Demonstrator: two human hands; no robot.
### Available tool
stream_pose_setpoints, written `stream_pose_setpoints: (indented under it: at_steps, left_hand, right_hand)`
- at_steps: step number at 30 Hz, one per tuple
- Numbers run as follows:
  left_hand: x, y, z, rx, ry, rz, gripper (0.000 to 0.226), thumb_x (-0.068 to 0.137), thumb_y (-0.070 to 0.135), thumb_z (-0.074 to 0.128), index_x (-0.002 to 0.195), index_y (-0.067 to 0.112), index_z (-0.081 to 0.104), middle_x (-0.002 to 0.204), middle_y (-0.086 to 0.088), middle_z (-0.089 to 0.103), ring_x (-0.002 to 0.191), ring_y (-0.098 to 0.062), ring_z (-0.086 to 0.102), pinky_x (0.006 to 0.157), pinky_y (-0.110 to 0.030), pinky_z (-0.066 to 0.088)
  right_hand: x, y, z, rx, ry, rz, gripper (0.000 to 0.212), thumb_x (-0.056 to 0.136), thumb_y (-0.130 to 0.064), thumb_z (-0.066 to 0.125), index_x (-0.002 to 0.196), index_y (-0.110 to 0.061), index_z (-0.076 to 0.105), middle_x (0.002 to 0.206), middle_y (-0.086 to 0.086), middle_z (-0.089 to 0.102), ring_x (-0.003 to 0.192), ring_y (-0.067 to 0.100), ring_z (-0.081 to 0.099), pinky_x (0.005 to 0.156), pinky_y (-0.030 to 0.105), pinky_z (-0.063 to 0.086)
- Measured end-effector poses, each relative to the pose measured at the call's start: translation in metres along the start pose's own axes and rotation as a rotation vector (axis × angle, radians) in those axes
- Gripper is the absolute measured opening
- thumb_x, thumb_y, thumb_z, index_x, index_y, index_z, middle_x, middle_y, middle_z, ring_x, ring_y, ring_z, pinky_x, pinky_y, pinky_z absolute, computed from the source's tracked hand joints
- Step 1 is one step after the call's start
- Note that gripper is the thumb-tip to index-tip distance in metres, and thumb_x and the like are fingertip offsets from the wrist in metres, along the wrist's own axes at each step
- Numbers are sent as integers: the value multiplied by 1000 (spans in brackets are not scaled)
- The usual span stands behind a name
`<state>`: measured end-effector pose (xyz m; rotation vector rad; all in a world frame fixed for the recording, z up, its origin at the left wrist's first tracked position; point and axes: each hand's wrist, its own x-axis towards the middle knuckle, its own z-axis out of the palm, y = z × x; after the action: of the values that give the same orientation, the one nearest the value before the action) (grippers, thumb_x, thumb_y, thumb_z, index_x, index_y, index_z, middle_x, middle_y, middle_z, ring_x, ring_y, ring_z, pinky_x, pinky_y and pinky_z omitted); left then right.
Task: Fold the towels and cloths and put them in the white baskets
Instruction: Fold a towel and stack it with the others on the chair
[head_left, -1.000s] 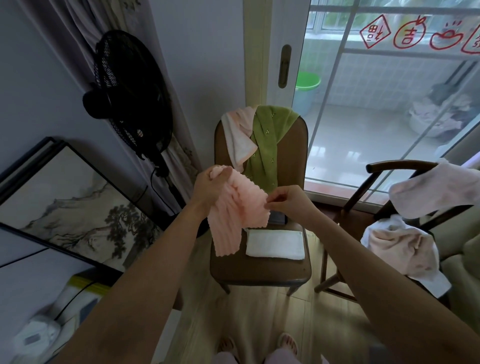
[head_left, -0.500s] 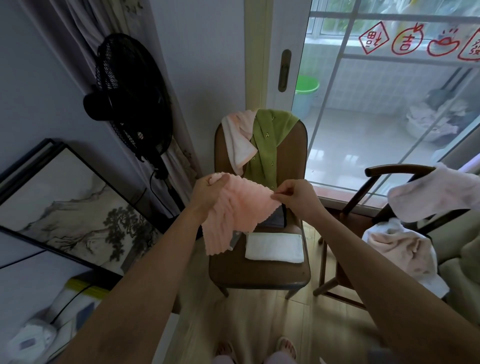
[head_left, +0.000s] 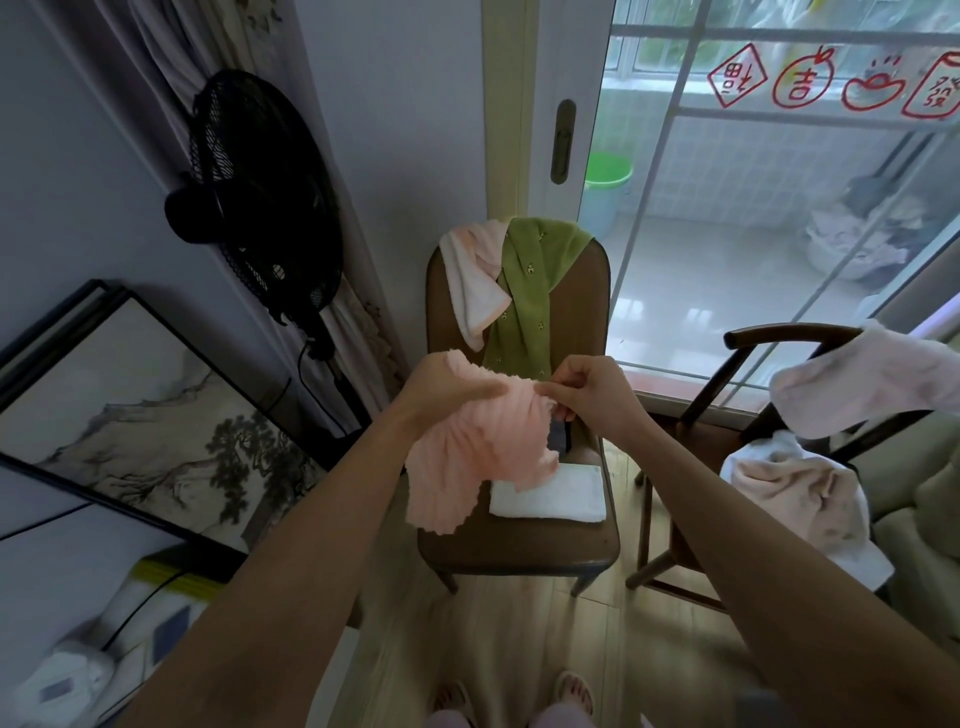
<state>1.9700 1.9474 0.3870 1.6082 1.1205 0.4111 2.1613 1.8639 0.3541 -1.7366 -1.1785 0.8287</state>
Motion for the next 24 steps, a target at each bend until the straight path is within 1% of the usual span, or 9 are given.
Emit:
stream_pose_setpoints:
  at_steps: [3, 6, 8, 10, 12, 15, 18, 21, 24]
  left_hand:
    - [-1, 0, 2, -48, -48, -7, 17, 83, 19, 74, 75, 19, 59, 83, 0, 62, 80, -14, 63, 61, -19, 47]
    - [-2, 4, 6, -167, -46, -24, 17, 86, 17, 71, 77, 23, 58, 83, 3, 64, 66, 0, 64, 50, -11, 47]
    - [-1, 6, 9, -201, -50, -8, 22, 87, 16, 70, 76, 28, 54, 82, 8, 61, 62, 4, 61, 49, -9, 46]
    - [-1, 8, 11, -200, -60, 4, 20, 88, 18, 69, 77, 27, 55, 82, 8, 61, 67, 3, 59, 50, -8, 46]
    - [0, 10, 12, -194, -71, 8, 12, 87, 20, 70, 81, 23, 60, 84, 6, 64, 70, 1, 62, 53, -10, 48]
    - [2, 11, 14, -192, -108, 4, 9, 86, 21, 72, 85, 16, 64, 86, 2, 68, 78, -6, 66, 63, -17, 54]
    - [6, 8, 17, -176, -118, -12, 14, 84, 22, 73, 89, 11, 65, 86, 0, 70, 80, -11, 68, 67, -21, 56]
    - [9, 1, 15, -140, -94, -55, 12, 84, 28, 74, 88, 19, 67, 87, 5, 69, 79, -7, 67, 60, -20, 51]
    - [9, -17, 4, -95, -48, -117, 33, 81, 32, 75, 110, 19, 66, 102, 2, 68, 91, -12, 65, 67, -25, 50]
  right_hand:
    - [-3, 1, -1, 26, 4, 10, 20, 81, -15, 77, 71, -7, 63, 60, 6, 65, 51, 11, 63, 52, 18, 49]
    - [-7, 4, -2, 204, 40, 62, 22, 89, -20, 69, 77, -3, 64, 64, 6, 64, 58, 13, 61, 63, 25, 52]
    - [-8, 3, -3, 434, 81, 206, 28, 95, -32, 59, 87, -6, 66, 68, 3, 62, 68, 16, 61, 72, 30, 52]
    - [-9, 1, -5, 620, 49, 370, 38, 96, -45, 53, 102, -10, 66, 78, 4, 65, 79, 19, 63, 76, 30, 52]
    - [-9, 4, -7, 613, -56, 412, 49, 89, -50, 60, 116, -9, 64, 101, 17, 65, 99, 31, 63, 88, 35, 53]
    - [-13, 6, -9, 521, -179, 347, 41, 83, -39, 72, 113, -11, 68, 101, 18, 61, 95, 32, 58, 89, 37, 47]
    - [-12, 2, -10, 553, -235, 403, 32, 83, -26, 74, 109, -8, 68, 103, 16, 67, 96, 32, 66, 92, 43, 51]
    - [-8, -1, -6, 569, -93, 410, 8, 89, -20, 68, 85, -14, 63, 86, 11, 62, 79, 27, 62, 68, 40, 53]
    - [0, 9, -6, 446, 160, 381, 13, 91, -21, 63, 83, -13, 56, 85, 10, 54, 78, 23, 51, 68, 36, 44]
